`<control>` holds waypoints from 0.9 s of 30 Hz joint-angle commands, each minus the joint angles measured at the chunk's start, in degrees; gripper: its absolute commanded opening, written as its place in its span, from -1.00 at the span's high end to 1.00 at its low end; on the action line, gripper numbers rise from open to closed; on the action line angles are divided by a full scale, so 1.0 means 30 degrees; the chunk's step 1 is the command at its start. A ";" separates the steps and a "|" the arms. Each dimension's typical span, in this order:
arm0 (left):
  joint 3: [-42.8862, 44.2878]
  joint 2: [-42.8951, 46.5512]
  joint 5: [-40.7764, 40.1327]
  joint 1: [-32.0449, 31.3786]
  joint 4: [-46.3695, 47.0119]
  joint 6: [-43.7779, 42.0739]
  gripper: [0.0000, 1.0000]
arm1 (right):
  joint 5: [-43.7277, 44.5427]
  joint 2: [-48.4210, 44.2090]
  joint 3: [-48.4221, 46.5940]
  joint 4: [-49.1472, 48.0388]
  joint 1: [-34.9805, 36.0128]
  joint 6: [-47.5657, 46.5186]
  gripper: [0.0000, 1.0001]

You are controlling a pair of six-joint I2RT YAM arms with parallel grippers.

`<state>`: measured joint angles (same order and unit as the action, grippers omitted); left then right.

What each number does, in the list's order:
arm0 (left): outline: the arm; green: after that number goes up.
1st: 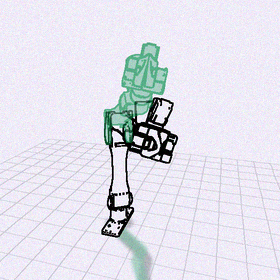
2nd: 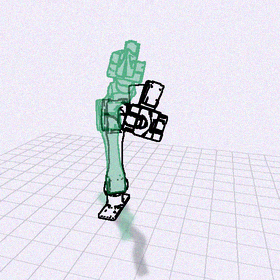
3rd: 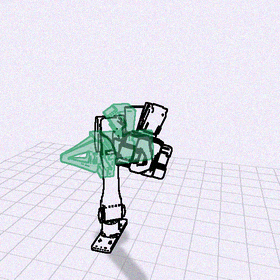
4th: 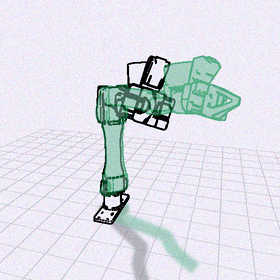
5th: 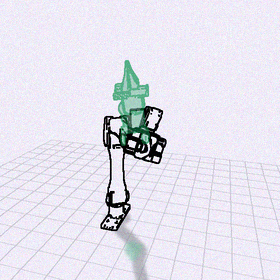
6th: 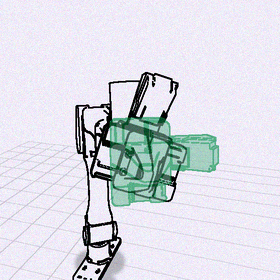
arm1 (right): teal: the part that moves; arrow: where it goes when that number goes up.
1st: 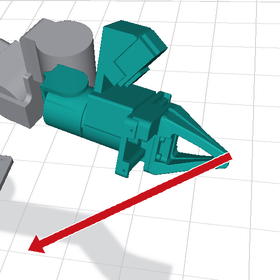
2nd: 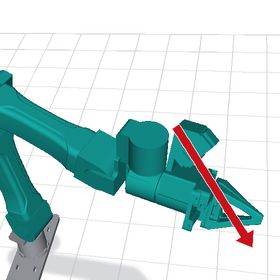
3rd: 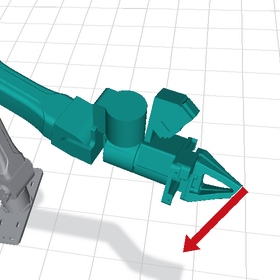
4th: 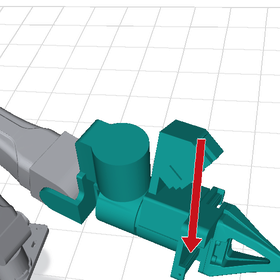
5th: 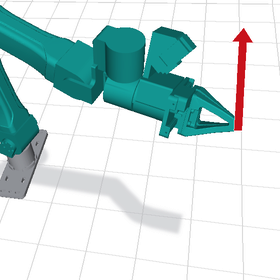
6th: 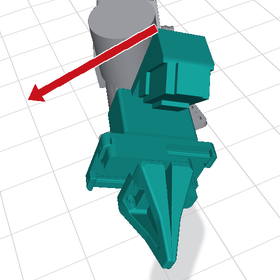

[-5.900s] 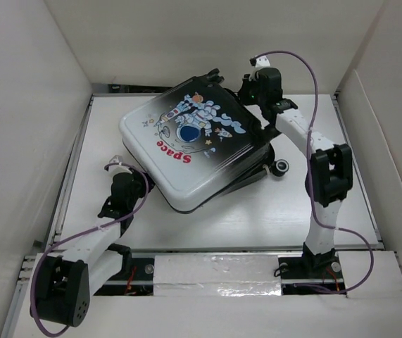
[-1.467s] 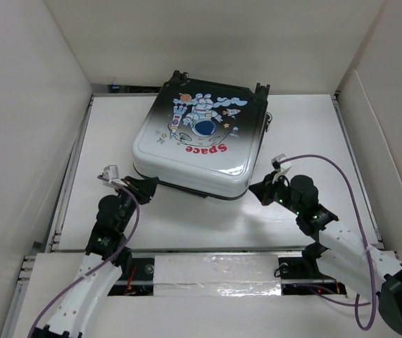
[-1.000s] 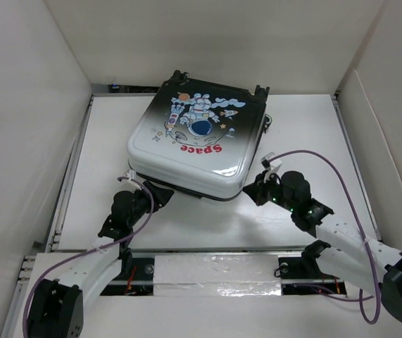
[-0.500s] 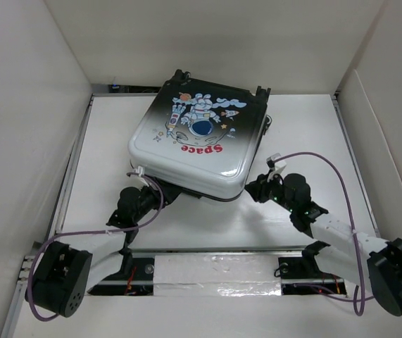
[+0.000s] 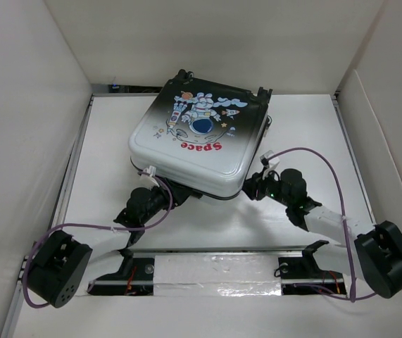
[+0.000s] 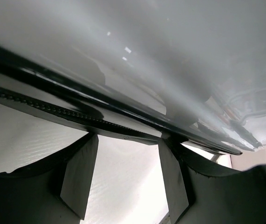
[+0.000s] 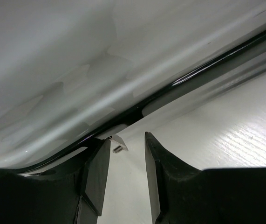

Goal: Pack the luggage

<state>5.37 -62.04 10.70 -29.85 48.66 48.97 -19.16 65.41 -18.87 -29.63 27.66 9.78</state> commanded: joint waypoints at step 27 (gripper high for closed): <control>0.3715 -0.4952 -0.2072 -0.4348 0.5809 0.0024 -0.02 | 0.6296 -0.3394 0.1897 0.1517 0.5776 0.2977 1.00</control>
<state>9.52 -75.53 3.95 -41.65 57.43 49.60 -3.14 60.12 -12.91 -33.28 39.51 16.84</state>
